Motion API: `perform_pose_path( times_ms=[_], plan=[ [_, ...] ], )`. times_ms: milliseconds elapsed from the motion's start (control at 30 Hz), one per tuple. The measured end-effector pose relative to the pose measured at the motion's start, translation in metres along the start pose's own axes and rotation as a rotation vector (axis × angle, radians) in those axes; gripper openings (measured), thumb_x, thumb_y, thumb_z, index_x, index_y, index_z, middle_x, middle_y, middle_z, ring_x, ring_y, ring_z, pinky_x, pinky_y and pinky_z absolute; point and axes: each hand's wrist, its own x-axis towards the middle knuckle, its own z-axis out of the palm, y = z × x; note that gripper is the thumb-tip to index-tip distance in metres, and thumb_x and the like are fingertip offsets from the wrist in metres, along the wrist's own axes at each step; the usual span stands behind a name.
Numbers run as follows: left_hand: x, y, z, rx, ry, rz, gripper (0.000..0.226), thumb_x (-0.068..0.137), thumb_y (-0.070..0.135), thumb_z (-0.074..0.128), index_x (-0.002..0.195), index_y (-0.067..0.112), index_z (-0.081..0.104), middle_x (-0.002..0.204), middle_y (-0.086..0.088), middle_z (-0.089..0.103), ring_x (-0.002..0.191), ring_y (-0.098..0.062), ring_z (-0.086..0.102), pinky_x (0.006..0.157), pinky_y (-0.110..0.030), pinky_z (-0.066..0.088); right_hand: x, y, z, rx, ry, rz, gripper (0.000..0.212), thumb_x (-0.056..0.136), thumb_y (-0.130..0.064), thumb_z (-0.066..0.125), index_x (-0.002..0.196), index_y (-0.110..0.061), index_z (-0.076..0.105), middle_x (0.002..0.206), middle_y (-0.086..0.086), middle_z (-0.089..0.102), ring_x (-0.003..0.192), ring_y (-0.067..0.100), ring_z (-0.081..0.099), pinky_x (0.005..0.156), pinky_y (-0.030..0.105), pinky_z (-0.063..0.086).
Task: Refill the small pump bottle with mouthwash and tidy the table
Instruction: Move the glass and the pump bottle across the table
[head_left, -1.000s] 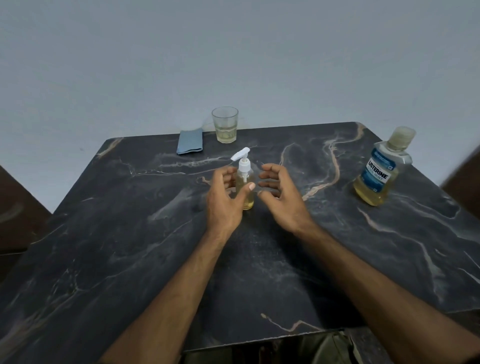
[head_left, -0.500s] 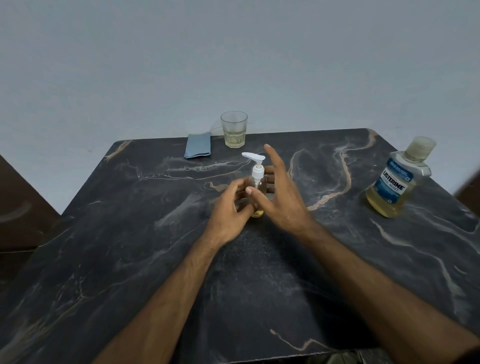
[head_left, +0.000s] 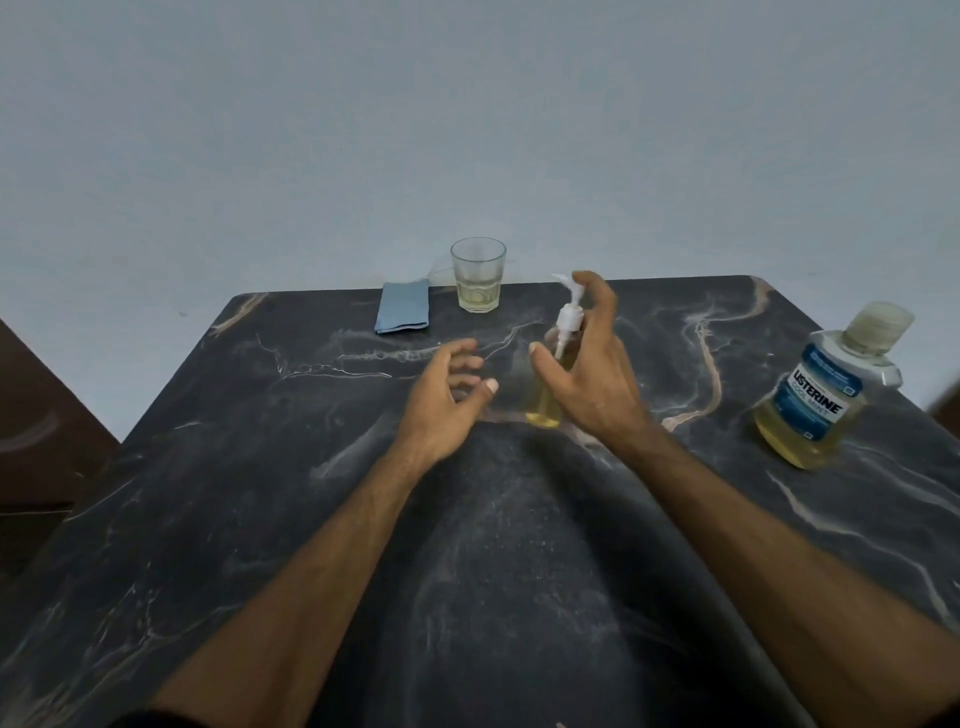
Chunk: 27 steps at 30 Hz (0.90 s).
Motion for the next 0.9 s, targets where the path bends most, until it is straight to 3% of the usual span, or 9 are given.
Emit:
perform_pose_path(
  times_ms=[67, 167, 333, 433, 533, 633, 767, 900],
  plan=[
    [0.029, 0.003, -0.003, 0.029, 0.067, -0.017, 0.053, 0.088, 0.021, 0.069, 0.135, 0.020, 0.045, 0.122, 0.005, 0.058, 0.098, 0.000, 0.059, 0.076, -0.015, 0.047, 0.020, 0.006, -0.003, -0.041, -0.003, 0.022, 0.072, 0.090, -0.018, 0.061, 0.141, -0.035, 0.015, 0.075, -0.004, 0.059, 0.060, 0.013, 0.062, 0.053, 0.025, 0.055],
    [0.075, 0.004, -0.004, 0.041, 0.122, -0.059, 0.063, 0.085, 0.028, 0.073, 0.138, 0.017, 0.040, 0.124, 0.003, 0.054, 0.103, -0.010, 0.058, 0.086, -0.026, 0.050, 0.044, 0.016, -0.002, -0.073, -0.030, 0.028, 0.072, 0.090, -0.015, 0.054, 0.143, -0.036, 0.011, 0.074, 0.000, 0.059, 0.061, 0.018, 0.062, 0.059, 0.038, 0.058],
    [0.145, -0.010, 0.004, 0.072, 0.155, -0.113, 0.092, 0.075, 0.035, 0.082, 0.146, 0.015, 0.028, 0.140, -0.006, 0.048, 0.115, -0.016, 0.051, 0.096, -0.027, 0.043, 0.078, 0.036, 0.008, -0.086, -0.050, 0.019, 0.074, 0.091, -0.017, 0.051, 0.147, -0.038, 0.007, 0.068, 0.000, 0.058, 0.056, 0.016, 0.057, 0.054, 0.030, 0.051],
    [0.180, -0.021, 0.009, 0.066, 0.137, -0.146, 0.107, 0.071, 0.036, 0.084, 0.151, 0.018, 0.016, 0.151, -0.009, 0.035, 0.132, -0.024, 0.043, 0.107, -0.034, 0.038, 0.092, 0.045, 0.016, -0.091, -0.059, 0.005, 0.073, 0.090, -0.019, 0.052, 0.145, -0.040, 0.008, 0.066, -0.004, 0.056, 0.054, 0.013, 0.055, 0.055, 0.035, 0.054],
    [0.205, -0.030, 0.014, 0.042, 0.125, -0.151, 0.118, 0.067, 0.037, 0.087, 0.152, 0.018, 0.008, 0.154, -0.009, 0.031, 0.137, -0.027, 0.038, 0.113, -0.041, 0.035, 0.101, 0.053, 0.025, -0.097, -0.061, -0.001, 0.073, 0.087, -0.021, 0.053, 0.143, -0.041, 0.011, 0.063, -0.008, 0.055, 0.053, 0.012, 0.056, 0.055, 0.039, 0.056],
    [0.219, -0.036, 0.023, 0.034, 0.114, -0.129, 0.125, 0.062, 0.040, 0.089, 0.153, 0.018, 0.006, 0.154, -0.009, 0.032, 0.139, -0.025, 0.035, 0.115, -0.038, 0.031, 0.103, 0.062, 0.032, -0.086, -0.061, 0.001, 0.075, 0.086, -0.023, 0.057, 0.142, -0.043, 0.011, 0.064, -0.009, 0.055, 0.054, 0.011, 0.058, 0.053, 0.033, 0.055],
    [0.227, -0.041, 0.032, 0.024, 0.156, -0.100, 0.110, 0.064, 0.035, 0.089, 0.147, 0.016, 0.020, 0.142, -0.009, 0.046, 0.127, -0.024, 0.047, 0.102, -0.029, 0.040, 0.100, 0.069, 0.037, -0.099, -0.058, -0.027, 0.079, 0.090, -0.034, 0.067, 0.144, -0.042, 0.010, 0.063, -0.015, 0.053, 0.059, -0.001, 0.060, 0.052, 0.015, 0.045],
    [0.217, -0.039, 0.032, 0.010, 0.207, -0.074, 0.095, 0.065, 0.033, 0.089, 0.139, 0.017, 0.032, 0.130, -0.004, 0.054, 0.112, -0.018, 0.053, 0.082, -0.017, 0.040, 0.092, 0.065, 0.031, -0.126, -0.071, -0.026, 0.079, 0.089, -0.037, 0.067, 0.144, -0.044, 0.011, 0.066, -0.014, 0.055, 0.058, 0.004, 0.059, 0.059, 0.024, 0.050]
  ],
)
